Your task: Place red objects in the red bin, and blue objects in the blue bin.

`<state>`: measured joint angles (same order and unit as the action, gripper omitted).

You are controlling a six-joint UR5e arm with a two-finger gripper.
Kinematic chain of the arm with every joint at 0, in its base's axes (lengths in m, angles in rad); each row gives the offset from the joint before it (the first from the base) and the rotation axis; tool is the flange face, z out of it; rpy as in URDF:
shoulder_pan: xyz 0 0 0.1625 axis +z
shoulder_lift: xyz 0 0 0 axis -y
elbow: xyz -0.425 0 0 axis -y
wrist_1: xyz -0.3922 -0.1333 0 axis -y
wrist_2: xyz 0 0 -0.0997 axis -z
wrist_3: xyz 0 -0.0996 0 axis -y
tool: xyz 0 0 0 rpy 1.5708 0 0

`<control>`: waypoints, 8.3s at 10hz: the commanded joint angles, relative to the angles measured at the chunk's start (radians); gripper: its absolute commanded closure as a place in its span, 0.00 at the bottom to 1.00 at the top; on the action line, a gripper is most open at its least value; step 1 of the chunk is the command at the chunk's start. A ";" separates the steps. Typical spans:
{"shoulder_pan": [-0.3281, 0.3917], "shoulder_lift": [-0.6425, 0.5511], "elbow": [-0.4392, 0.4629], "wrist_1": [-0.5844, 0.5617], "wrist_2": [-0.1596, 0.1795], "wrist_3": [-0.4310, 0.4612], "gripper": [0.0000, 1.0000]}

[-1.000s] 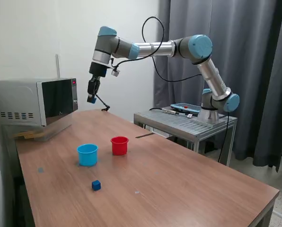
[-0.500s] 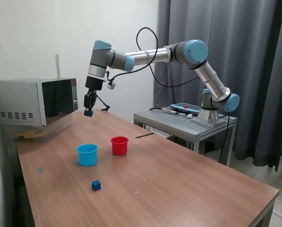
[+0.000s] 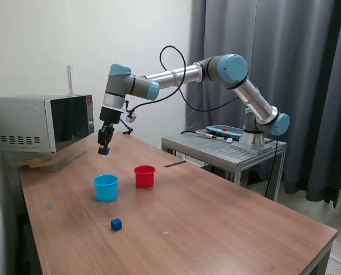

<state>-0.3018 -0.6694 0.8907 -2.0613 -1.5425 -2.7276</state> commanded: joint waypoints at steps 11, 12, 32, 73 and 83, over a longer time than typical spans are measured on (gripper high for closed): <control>0.063 0.030 0.100 -0.105 0.007 -0.006 1.00; 0.063 0.030 0.100 -0.105 0.005 -0.006 1.00; 0.006 0.042 0.097 -0.129 -0.021 -0.008 1.00; 0.233 0.312 -0.161 -0.217 0.073 -0.552 0.00; 0.233 0.333 -0.164 -0.244 0.073 -0.569 1.00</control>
<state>-0.0690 -0.3367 0.7284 -2.3055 -1.4689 -3.2967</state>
